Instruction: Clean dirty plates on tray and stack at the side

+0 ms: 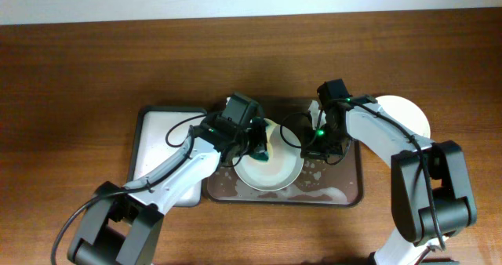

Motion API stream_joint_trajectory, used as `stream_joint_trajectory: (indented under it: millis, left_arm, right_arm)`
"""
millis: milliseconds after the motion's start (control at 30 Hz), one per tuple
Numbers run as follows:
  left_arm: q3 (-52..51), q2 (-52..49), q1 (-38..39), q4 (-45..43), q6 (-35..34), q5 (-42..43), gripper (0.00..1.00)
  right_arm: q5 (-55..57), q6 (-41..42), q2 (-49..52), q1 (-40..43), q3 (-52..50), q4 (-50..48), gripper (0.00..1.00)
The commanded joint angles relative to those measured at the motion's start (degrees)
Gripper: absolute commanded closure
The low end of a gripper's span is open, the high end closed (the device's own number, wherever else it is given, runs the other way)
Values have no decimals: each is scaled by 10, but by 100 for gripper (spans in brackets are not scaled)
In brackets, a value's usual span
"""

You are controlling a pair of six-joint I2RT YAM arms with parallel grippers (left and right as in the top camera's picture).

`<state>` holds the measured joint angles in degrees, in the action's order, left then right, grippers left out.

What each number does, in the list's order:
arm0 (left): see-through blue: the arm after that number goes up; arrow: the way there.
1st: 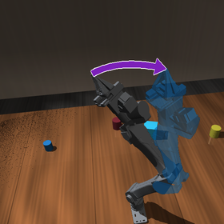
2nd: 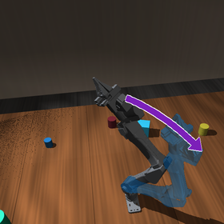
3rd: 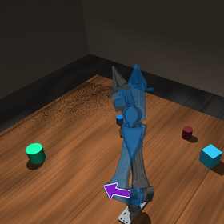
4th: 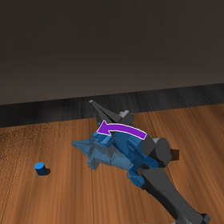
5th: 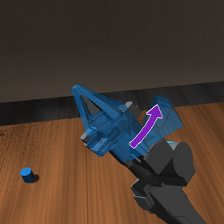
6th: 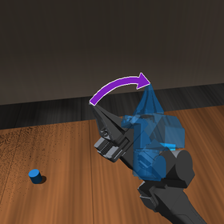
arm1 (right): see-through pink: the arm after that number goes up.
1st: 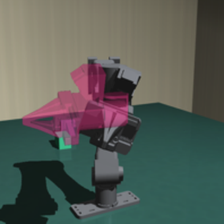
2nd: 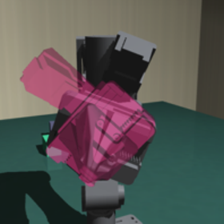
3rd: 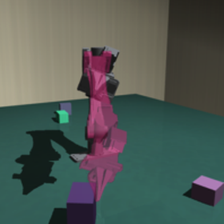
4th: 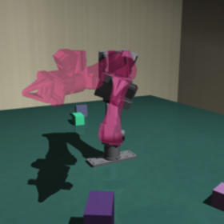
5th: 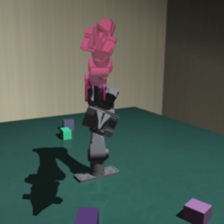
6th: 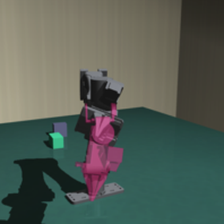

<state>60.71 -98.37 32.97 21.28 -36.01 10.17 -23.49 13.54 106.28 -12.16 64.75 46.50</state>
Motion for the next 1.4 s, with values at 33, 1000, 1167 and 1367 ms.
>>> stream_joint_trajectory:
  millis: [33,1000,1167,1367]
  left_arm:
    - [9,-34,28,-2,7,-7,100]
    - [-6,68,-226,188,204,-119,100]
    - [-27,28,-227,152,205,-120,100]
    - [-27,-5,-227,124,205,-122,50]
  right_arm:
    - [1,4,-8,-2,3,0,96]
    - [43,55,-8,-25,-31,-30,90]
    - [45,56,-8,-31,-30,-41,96]
    - [129,32,-57,-7,48,37,96]
